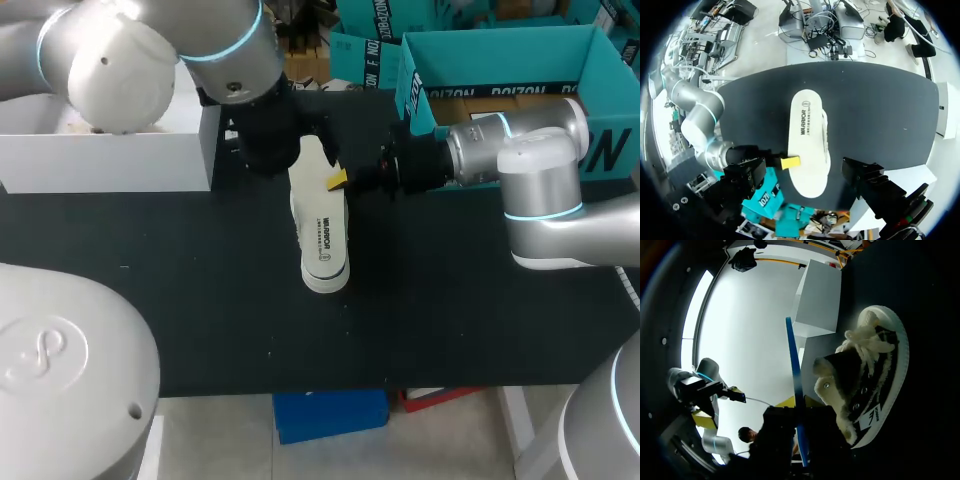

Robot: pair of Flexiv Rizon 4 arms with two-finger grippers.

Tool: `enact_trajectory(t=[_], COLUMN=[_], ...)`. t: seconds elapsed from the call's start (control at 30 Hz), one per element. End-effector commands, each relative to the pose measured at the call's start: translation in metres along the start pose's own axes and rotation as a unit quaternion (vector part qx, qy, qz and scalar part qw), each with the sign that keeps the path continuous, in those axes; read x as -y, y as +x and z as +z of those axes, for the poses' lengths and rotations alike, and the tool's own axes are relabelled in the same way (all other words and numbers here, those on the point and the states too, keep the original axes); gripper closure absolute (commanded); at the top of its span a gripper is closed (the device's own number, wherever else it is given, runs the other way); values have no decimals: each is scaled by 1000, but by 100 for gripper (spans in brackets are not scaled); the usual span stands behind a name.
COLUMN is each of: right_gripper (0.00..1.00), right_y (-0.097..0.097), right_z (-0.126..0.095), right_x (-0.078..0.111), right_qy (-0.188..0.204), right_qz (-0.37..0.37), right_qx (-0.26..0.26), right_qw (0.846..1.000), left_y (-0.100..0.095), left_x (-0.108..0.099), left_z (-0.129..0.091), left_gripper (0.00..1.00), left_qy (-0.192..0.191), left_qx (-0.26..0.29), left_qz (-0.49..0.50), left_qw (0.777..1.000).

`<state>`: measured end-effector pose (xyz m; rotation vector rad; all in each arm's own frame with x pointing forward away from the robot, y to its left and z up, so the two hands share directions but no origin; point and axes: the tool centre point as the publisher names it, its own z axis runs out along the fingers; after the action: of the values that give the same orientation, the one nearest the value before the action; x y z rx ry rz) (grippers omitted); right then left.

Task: Take the shoe out of the shoebox, open the shoe tongue, remove and reinsert the insole, then place the shoe into the shoebox

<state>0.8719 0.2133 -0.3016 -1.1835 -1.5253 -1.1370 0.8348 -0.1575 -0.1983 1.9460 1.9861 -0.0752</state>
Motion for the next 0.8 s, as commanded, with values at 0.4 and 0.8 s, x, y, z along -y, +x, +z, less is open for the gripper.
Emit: enact_trajectory(t=[0.4,0.8], right_gripper=[100,100], right_y=[-1,-1], right_z=[1,1], right_x=[0,0], right_qy=[0,0], right_qz=[0,0], right_qx=[0,0], right_qw=[1000,1000], left_y=[-29,-35], left_x=[1,22], left_z=[22,31], left_gripper=[0,0], left_qy=[-13,-6], left_qx=[-55,-54], left_qz=[-4,5], left_qw=[998,999])
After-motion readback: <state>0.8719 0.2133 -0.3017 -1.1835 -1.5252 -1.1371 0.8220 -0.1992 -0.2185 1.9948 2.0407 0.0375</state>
